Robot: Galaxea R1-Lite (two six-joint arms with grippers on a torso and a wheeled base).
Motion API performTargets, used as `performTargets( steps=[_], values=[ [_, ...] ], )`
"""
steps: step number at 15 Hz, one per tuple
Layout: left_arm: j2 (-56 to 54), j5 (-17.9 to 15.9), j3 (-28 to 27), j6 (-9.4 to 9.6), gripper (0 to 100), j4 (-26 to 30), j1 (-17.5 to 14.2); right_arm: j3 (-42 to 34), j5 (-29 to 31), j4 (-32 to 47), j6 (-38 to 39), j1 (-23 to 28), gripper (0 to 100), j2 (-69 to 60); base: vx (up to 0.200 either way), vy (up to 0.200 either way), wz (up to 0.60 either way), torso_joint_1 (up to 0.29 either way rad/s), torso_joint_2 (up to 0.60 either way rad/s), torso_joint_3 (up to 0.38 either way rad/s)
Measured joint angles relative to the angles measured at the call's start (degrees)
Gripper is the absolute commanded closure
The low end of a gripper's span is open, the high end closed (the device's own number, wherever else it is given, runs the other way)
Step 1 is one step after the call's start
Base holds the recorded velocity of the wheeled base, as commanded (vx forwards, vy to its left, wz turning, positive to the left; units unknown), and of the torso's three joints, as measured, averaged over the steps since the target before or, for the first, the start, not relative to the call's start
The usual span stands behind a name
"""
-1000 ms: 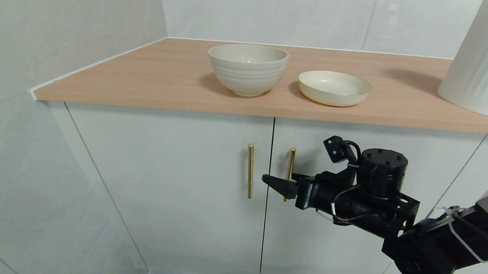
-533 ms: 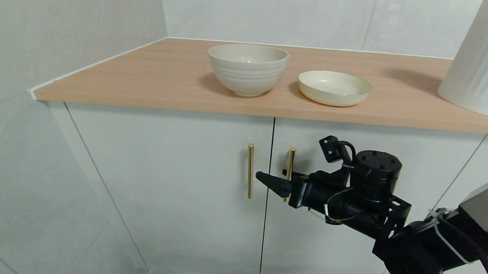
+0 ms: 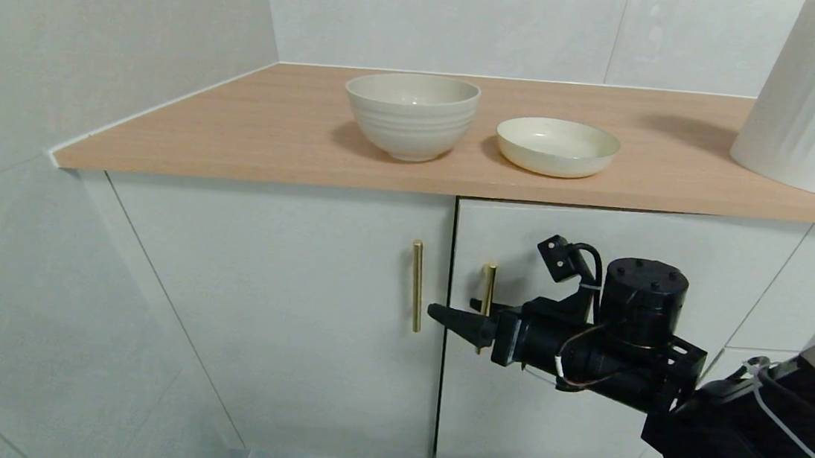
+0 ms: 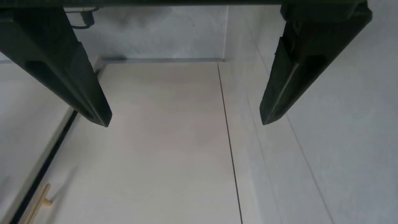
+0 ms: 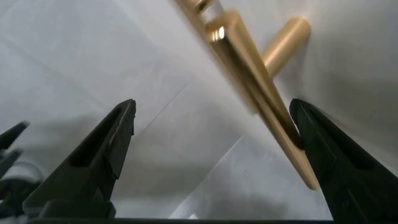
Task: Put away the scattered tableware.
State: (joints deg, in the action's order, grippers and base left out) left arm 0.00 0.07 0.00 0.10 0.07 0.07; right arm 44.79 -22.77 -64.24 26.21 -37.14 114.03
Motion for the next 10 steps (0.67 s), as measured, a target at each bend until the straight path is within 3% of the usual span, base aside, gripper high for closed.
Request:
performTargets(
  steps=[4, 7, 10],
  values=[
    [0.0, 0.0, 0.0, 0.0, 0, 0.0, 0.0, -3.9, -1.6, -0.3, 0.2, -0.1, 0, -4.3, 0.0, 0.0, 0.0, 0.0, 0.0, 0.0],
    [0.0, 0.0, 0.0, 0.0, 0, 0.0, 0.0, -10.4, -9.6, -0.3, 1.3, 0.2, 0, -9.4, 0.0, 0.0, 0.0, 0.0, 0.0, 0.0],
    [0.0, 0.0, 0.0, -0.07, 0, 0.0, 0.0, -15.6, -11.8, -0.3, 1.8, 0.3, 0, -14.1, 0.0, 0.0, 0.0, 0.0, 0.0, 0.0]
  ],
)
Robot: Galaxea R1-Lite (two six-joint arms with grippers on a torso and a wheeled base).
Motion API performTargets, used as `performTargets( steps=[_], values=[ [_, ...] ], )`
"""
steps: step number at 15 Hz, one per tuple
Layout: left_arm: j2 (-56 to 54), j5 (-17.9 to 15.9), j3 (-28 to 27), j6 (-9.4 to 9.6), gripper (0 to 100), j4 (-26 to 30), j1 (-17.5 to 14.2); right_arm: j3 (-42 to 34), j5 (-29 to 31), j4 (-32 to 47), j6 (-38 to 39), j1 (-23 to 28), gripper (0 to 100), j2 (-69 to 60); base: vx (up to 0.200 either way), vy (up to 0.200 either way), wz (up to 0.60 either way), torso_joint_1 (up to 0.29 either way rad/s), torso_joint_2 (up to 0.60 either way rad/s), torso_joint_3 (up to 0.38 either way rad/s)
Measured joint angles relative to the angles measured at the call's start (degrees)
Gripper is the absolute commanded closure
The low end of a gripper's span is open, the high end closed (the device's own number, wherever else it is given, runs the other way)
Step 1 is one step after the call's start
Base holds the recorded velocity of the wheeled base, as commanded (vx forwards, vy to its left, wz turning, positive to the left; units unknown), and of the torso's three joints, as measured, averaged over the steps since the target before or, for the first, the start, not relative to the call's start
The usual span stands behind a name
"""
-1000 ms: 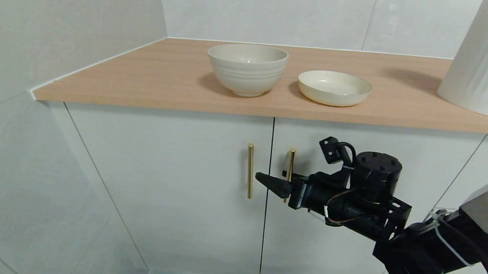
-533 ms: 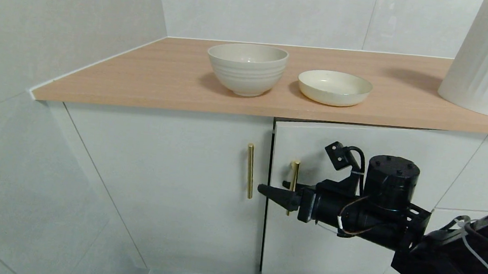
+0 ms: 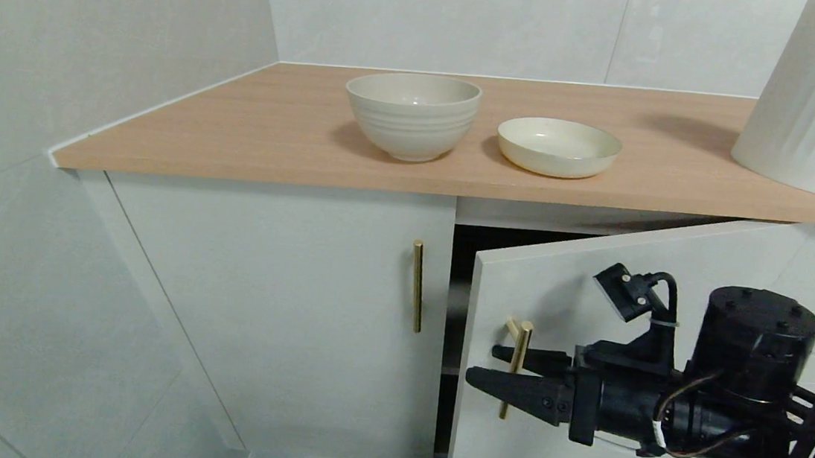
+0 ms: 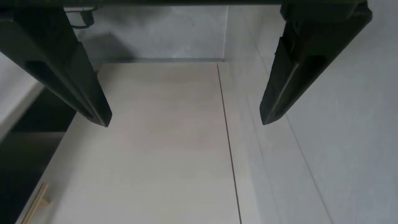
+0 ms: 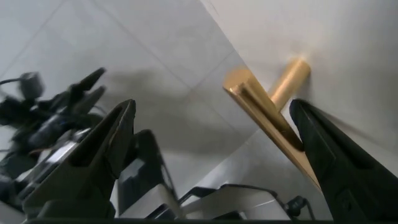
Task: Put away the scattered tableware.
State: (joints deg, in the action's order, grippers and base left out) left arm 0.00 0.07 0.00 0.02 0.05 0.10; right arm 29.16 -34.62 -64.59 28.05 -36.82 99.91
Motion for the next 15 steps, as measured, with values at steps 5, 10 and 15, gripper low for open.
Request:
performTargets(
  steps=[5, 10, 15],
  values=[
    [0.0, 0.0, 0.0, 0.22, 0, 0.0, 0.0, -6.1, -0.3, -0.1, 0.0, 0.0, 0, -6.4, 0.0, 0.0, 0.0, 0.0, 0.0, 0.0],
    [0.0, -0.1, 0.0, 1.19, 0, 0.0, 0.0, -7.6, -0.1, 0.0, -0.2, 0.0, 0, -8.8, 0.0, 0.0, 0.0, 0.0, 0.0, 0.0],
    [0.0, -1.6, -0.1, 2.44, 0, -0.1, 0.0, -7.8, -0.1, -0.1, -0.3, -0.2, 0, -8.9, 0.0, 0.0, 0.0, 0.0, 0.0, 0.0]
  ],
)
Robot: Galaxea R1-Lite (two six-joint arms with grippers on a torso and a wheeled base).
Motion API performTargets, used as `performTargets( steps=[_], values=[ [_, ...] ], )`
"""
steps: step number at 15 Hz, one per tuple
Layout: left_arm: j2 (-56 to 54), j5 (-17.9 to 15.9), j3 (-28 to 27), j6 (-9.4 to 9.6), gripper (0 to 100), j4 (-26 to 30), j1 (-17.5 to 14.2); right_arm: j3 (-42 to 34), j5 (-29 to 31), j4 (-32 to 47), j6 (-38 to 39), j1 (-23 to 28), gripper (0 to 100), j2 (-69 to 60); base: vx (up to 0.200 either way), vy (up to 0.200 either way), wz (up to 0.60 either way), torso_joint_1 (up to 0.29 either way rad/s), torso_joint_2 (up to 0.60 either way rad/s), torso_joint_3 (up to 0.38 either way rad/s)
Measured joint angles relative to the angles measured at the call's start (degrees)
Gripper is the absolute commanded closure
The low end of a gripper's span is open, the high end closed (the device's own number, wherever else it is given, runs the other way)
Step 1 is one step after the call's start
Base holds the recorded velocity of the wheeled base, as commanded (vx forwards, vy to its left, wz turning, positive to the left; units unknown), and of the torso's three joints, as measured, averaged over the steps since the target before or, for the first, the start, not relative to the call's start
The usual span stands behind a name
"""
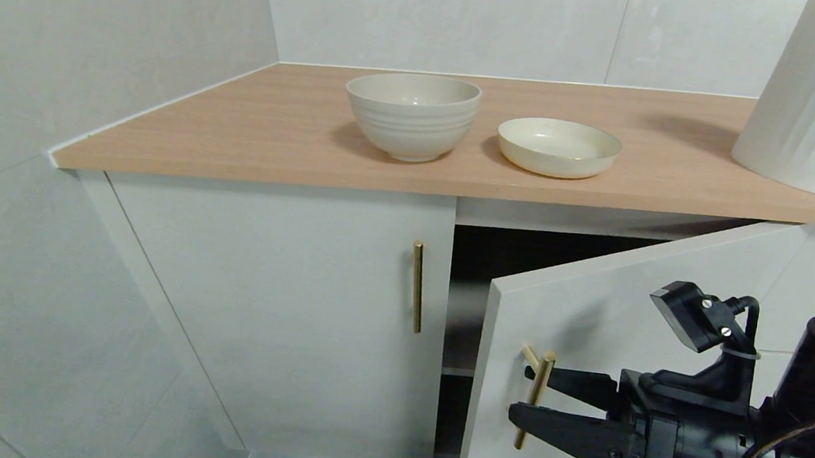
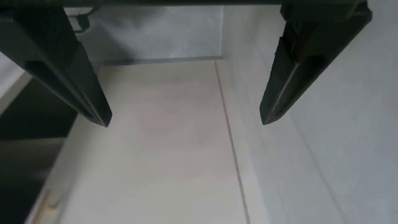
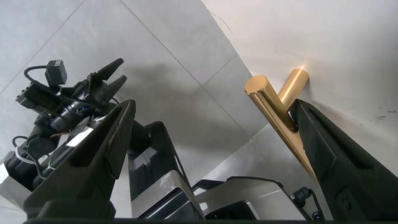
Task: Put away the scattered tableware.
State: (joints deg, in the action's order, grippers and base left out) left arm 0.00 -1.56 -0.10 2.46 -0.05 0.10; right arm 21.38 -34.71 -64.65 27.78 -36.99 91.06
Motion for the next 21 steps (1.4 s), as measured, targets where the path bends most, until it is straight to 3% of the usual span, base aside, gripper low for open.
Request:
performTargets(
  steps=[2, 6, 8, 11, 13, 16, 21],
  values=[
    [0.0, -3.5, -1.6, 0.0, 0, 0.3, 0.0, 0.0, 0.0, 0.0, 0.0, -0.1, 0, 0.1, 0.0, 0.0, 0.0, 0.0, 0.0, 0.0],
    [3.4, -14.0, -9.5, -0.88, 0, 3.8, 0.1, 0.0, 0.0, 0.0, 0.0, -0.2, 0, 0.1, 0.0, 0.0, 0.0, 0.0, 0.0, 0.0],
    [9.4, -18.7, -14.7, -2.56, 0, 4.1, 0.1, 0.0, 0.0, 0.0, 0.0, -0.2, 0, 0.2, 0.0, 0.0, 0.0, 0.0, 0.0, 0.0],
    [22.6, -25.2, -23.6, -3.58, 0, 4.2, 0.4, 0.0, -0.1, 0.1, 0.0, -0.2, 0, 0.2, 0.0, 0.0, 0.0, 0.0, 0.0, 0.0],
    [33.4, -28.4, -28.9, -4.12, 0, 2.9, 3.1, 0.1, 0.4, 0.0, 0.0, -1.0, 0, 0.3, 0.0, 0.0, 0.0, 0.0, 0.0, 0.0],
    [49.0, -30.4, -33.4, -5.88, 0, -5.2, 11.7, -0.1, 0.5, 0.1, 0.0, -2.0, 0, 0.6, 0.0, 0.0, 0.0, 0.0, 0.0, 0.0],
    [75.2, -29.9, -31.4, -8.14, 0, -34.0, 17.9, -0.5, 0.2, -0.2, -0.1, -2.5, 0, 0.7, 0.0, 0.0, 0.0, 0.0, 0.0, 0.0]
  ],
)
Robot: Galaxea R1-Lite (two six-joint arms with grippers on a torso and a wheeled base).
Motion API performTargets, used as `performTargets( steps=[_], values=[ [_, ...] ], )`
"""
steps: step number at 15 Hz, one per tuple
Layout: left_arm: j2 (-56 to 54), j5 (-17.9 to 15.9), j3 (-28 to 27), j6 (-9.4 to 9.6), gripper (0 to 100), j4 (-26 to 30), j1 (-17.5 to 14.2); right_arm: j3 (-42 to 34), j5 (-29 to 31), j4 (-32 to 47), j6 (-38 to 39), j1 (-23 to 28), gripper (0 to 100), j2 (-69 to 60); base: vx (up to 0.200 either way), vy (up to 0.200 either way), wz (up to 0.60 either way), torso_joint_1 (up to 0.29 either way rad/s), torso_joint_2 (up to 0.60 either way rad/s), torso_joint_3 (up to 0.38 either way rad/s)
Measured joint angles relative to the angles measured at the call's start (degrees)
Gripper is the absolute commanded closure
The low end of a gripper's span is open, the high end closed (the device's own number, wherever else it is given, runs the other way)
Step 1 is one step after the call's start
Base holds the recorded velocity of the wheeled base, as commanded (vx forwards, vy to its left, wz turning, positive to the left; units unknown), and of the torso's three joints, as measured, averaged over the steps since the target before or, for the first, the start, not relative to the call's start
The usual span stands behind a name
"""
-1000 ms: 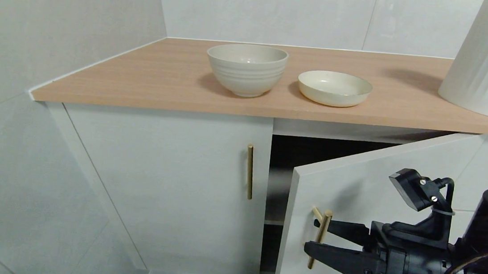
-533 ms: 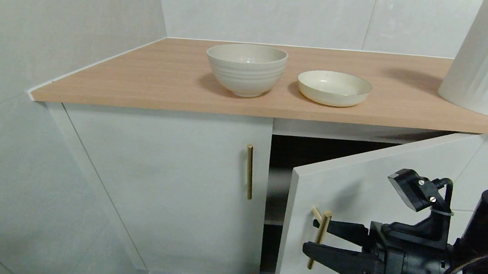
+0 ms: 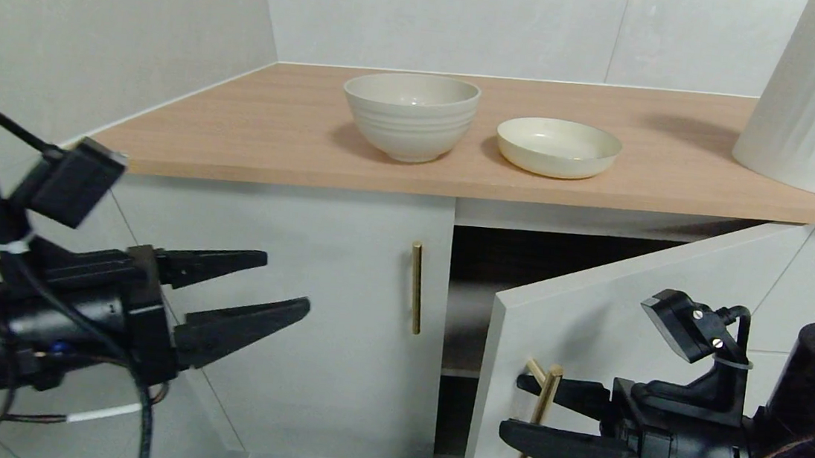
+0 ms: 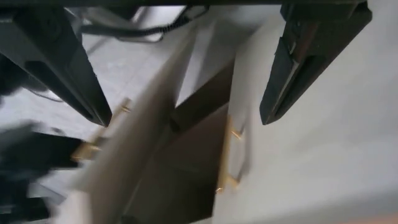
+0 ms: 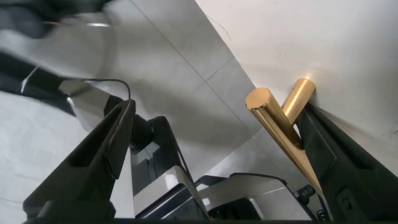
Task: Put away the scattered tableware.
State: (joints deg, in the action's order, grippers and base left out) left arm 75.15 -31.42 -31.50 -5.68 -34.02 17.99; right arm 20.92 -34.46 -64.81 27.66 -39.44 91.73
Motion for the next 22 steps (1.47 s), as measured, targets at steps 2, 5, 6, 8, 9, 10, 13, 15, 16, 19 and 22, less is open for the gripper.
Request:
performTargets(
  steps=[2, 5, 6, 8, 9, 10, 13, 15, 16, 19, 22],
  values=[
    [7.0, 1.3, 2.6, -3.16, 0, -6.9, 3.6, -0.1, 0.0, 0.0, 0.0, 0.0, 0, 0.0, 0.0, 0.0, 0.0, 0.0, 0.0, 0.0],
    [11.8, 2.0, 4.4, -4.57, 0, -8.0, 8.5, -0.1, 0.0, 0.0, -0.1, 0.0, 0, 0.0, 0.0, 0.0, 0.0, 0.0, 0.0, 0.0],
    [12.6, 2.0, 4.7, -4.58, 0, -8.0, 9.3, -0.1, 0.0, 0.1, -0.1, 0.0, 0, 0.0, 0.0, 0.0, 0.0, 0.0, 0.0, 0.0],
    [13.6, 2.0, 5.0, -4.58, 0, -8.0, 10.6, -0.1, 0.0, 0.1, -0.1, 0.0, 0, 0.0, 0.0, 0.0, 0.0, 0.0, 0.0, 0.0],
    [13.9, 2.0, 5.1, -4.57, 0, -8.0, 10.9, -0.1, 0.0, 0.1, -0.1, 0.0, 0, 0.0, 0.0, 0.0, 0.0, 0.0, 0.0, 0.0],
    [14.1, 2.1, 5.3, -4.57, 0, -8.0, 11.1, -0.1, 0.0, 0.1, -0.1, 0.0, 0, 0.1, 0.0, 0.0, 0.0, 0.0, 0.0, 0.0],
    [14.4, 2.3, 5.5, -4.58, 100, -8.0, 11.7, -0.1, 0.0, 0.1, -0.1, 0.0, 0, 0.1, 0.0, 0.0, 0.0, 0.0, 0.0, 0.0],
    [14.4, 2.3, 5.6, -4.57, 100, -8.0, 12.0, -0.1, 0.0, 0.1, -0.1, 0.0, 0, 0.1, 0.0, 0.0, 0.0, 0.0, 0.0, 0.0],
    [14.4, 2.3, 5.4, -4.55, 100, -8.1, 12.0, -0.1, 0.0, 0.1, -0.1, 0.0, 0, 0.1, 0.0, 0.0, 0.0, 0.0, 0.0, 0.0],
    [14.3, 2.3, 5.4, -4.3, 100, -8.1, 12.1, -0.1, 0.0, 0.2, 0.0, 0.0, 0, 0.1, 0.0, 0.0, 0.0, 0.0, 0.0, 0.0],
    [14.8, 2.2, 4.1, -4.36, 100, -8.1, 12.3, 0.0, 0.1, 0.2, -0.1, 0.0, 0, 0.1, 0.0, 0.0, 0.0, 0.0, 0.0, 0.0]
  ],
)
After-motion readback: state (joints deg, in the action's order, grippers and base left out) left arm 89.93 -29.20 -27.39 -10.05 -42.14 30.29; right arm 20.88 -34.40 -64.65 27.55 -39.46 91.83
